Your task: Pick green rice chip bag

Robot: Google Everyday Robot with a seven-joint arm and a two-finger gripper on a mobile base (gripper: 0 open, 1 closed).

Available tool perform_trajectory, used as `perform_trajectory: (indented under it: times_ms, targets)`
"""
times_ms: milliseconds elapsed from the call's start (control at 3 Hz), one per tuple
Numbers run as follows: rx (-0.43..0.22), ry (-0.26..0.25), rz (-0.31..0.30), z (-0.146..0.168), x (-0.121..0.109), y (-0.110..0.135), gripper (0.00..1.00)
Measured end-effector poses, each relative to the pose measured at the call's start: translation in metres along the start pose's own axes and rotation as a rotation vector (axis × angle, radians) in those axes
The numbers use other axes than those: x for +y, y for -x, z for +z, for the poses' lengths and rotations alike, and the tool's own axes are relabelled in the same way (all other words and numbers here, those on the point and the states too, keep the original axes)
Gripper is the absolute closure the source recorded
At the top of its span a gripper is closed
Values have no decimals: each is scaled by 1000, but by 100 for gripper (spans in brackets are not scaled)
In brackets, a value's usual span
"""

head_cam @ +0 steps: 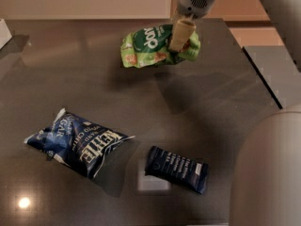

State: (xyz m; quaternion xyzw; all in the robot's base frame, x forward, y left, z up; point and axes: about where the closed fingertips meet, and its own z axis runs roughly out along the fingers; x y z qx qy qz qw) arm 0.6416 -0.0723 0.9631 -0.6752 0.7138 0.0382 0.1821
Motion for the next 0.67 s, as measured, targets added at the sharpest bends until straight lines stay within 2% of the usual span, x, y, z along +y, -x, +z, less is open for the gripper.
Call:
perform_trajectory:
  times_ms: [333, 667]
  targets:
    - [-47, -45, -36, -34, -3, 14, 100]
    - [-59, -64, -37, -31, -9, 18, 100]
